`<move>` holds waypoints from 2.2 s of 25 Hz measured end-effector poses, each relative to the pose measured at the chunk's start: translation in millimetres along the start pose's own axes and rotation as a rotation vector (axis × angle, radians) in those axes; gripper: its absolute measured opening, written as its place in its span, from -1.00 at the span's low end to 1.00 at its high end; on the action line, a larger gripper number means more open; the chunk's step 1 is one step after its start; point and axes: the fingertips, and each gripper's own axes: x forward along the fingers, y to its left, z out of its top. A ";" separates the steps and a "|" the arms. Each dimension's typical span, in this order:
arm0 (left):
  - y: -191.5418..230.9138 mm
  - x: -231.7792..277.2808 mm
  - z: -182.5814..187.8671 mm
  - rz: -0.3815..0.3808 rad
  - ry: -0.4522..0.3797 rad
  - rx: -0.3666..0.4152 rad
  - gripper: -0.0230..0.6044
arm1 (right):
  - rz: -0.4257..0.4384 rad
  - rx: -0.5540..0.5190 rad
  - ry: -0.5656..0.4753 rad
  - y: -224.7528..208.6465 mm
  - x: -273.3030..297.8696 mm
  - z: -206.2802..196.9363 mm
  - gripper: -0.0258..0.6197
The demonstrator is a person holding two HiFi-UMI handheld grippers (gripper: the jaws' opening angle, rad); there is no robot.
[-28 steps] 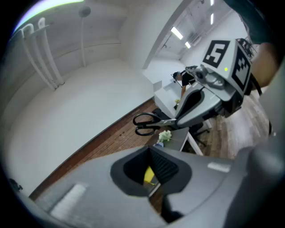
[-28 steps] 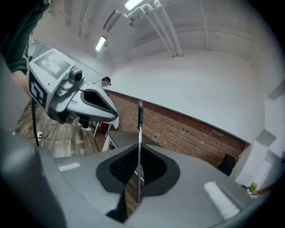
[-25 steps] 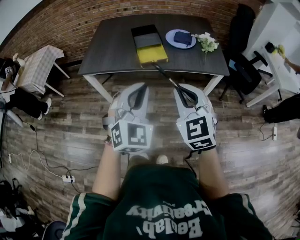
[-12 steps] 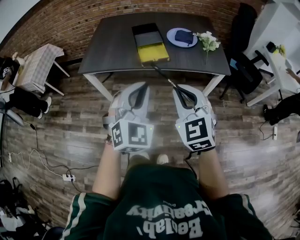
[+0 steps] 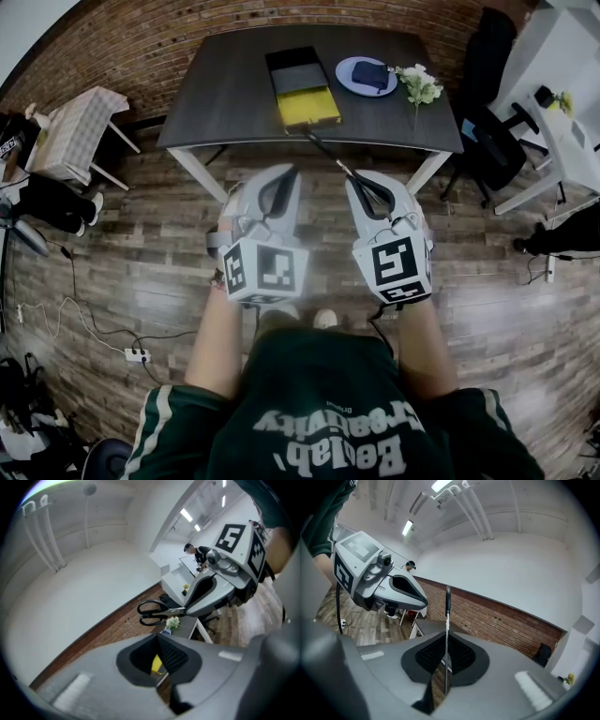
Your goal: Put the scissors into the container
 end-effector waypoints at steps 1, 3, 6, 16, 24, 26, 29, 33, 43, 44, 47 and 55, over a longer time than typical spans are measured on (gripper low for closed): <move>0.2 0.6 0.8 -0.001 0.001 0.001 -0.92 | 0.003 -0.002 -0.001 0.2 0.5 -0.1 -0.86; 0.9 1.9 1.9 -0.001 0.001 0.001 -0.92 | 0.007 -0.002 -0.001 -0.3 1.6 -0.3 -0.86; 3.2 2.7 1.8 0.001 0.003 0.002 -0.92 | 0.010 0.004 -0.007 -1.9 3.4 1.2 -0.86; -1.9 9.9 3.2 -0.004 0.003 0.007 -0.92 | 0.025 0.006 -0.007 -4.2 4.9 -6.1 -0.86; -6.8 14.1 5.1 -0.002 0.007 0.012 -0.92 | 0.031 0.006 -0.005 -7.3 3.9 -12.2 -0.86; -8.4 15.6 4.5 -0.001 0.005 0.009 -0.92 | 0.035 0.006 -0.004 -7.5 4.4 -14.0 -0.86; -6.5 16.6 5.9 -0.003 0.014 0.011 -0.92 | 0.036 0.005 -0.006 -8.9 5.8 -12.5 -0.86; -7.1 16.0 7.9 0.001 0.010 0.006 -0.92 | 0.035 0.007 -0.012 -9.5 4.7 -10.5 -0.86; -8.6 10.3 5.6 0.008 0.028 0.010 -0.92 | 0.051 0.027 -0.020 -5.8 4.7 -12.2 -0.86; -6.3 11.0 4.5 0.011 0.030 0.008 -0.92 | 0.051 0.028 -0.020 -6.0 5.8 -11.8 -0.86; -4.9 15.1 5.1 0.009 0.023 0.007 -0.92 | 0.047 0.030 -0.018 -9.0 7.6 -12.6 -0.86; 3.3 31.6 -4.3 -0.006 0.011 0.023 -0.92 | 0.035 0.028 -0.007 -16.2 24.4 -13.7 -0.86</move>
